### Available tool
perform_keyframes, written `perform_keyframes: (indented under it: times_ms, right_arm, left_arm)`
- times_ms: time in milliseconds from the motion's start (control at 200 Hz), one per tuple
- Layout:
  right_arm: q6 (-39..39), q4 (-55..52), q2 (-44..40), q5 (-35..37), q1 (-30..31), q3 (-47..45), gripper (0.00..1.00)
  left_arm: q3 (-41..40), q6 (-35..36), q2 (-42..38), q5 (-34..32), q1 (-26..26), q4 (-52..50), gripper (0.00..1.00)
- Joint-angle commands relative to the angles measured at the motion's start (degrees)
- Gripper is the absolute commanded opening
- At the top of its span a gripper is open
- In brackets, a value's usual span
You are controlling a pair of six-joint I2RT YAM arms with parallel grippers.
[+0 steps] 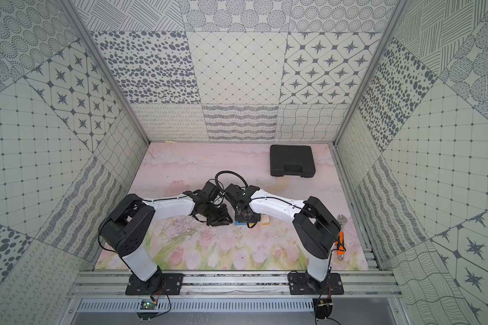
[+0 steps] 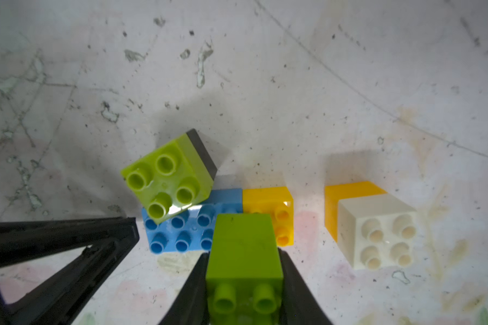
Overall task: Assemble the number 4 with lego
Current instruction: Assemble the lego brick with the lego brick.
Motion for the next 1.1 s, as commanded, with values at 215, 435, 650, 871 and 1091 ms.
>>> perform_keyframes:
  times_ms: [215, 435, 650, 871, 1091]
  right_arm:
    - [-7.4, -1.0, 7.4, -2.6, -3.3, -0.6, 0.21]
    - [-10.5, -2.1, 10.0, -4.6, -3.2, 0.9, 0.2]
    - [-8.6, -8.1, 13.2, -3.9, -0.8, 1.2, 0.19]
    - [-8.0, -9.8, 13.2, -2.2, 0.1, 2.5, 0.18]
    - [-7.1, -10.5, 5.1, 0.0, -1.2, 4.2, 0.31]
  left_arm:
    - [0.5, -0.4, 1.3, -6.4, 0.3, -5.9, 0.22]
    - [0.4, -0.2, 1.3, -6.6, 0.3, -6.2, 0.22]
    - [0.3, -0.8, 1.8, -6.5, 0.3, -5.2, 0.22]
    - [0.0, -1.6, 1.2, -6.0, 0.3, -4.5, 0.22]
    - [0.0, -1.3, 1.0, -5.9, 0.3, -5.0, 0.22]
